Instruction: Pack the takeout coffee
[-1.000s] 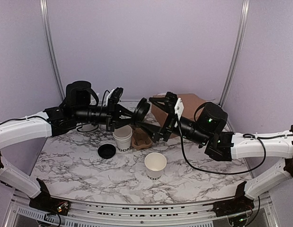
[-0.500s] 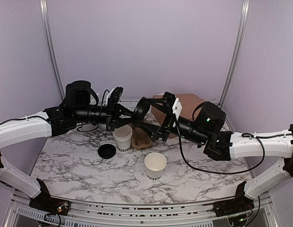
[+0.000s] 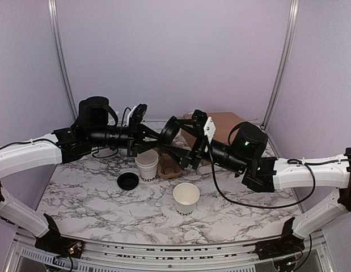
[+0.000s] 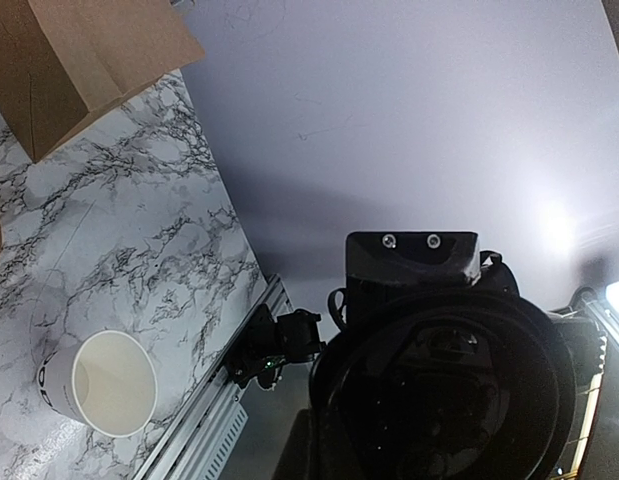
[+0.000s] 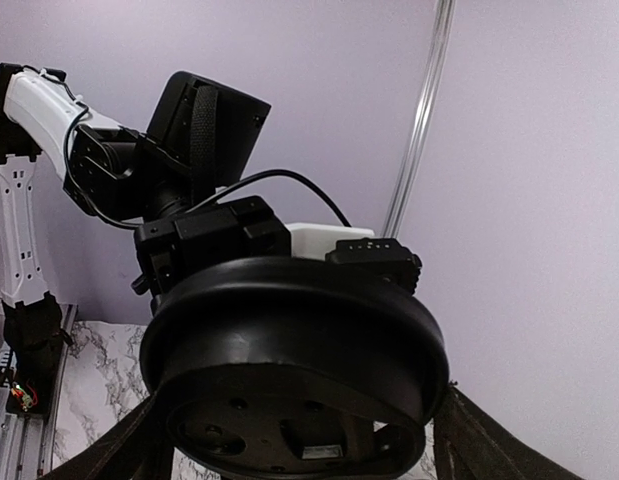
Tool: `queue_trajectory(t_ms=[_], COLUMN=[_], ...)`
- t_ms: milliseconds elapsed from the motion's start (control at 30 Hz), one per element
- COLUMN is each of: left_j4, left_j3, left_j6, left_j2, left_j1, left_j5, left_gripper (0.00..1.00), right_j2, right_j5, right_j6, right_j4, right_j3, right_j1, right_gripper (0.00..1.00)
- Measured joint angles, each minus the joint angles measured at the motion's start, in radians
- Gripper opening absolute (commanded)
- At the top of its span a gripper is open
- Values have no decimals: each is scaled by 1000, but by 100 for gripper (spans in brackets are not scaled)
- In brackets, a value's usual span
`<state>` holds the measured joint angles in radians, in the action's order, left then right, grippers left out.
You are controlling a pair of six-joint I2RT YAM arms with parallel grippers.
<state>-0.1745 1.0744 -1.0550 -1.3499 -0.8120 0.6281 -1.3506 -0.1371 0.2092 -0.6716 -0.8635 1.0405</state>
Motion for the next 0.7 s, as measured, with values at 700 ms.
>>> queue_trajectory(t_ms=[700], left_j4=[26], left_j3=[16], left_j6=[27], left_j2=[-10], left_j1=[-2], left_j5=[-23], left_gripper=[28], right_j2=[3], right_j5=[55], right_j6=[-45], right_j4=[29], right_j3=[0], right_j1=[5], right_gripper=[78])
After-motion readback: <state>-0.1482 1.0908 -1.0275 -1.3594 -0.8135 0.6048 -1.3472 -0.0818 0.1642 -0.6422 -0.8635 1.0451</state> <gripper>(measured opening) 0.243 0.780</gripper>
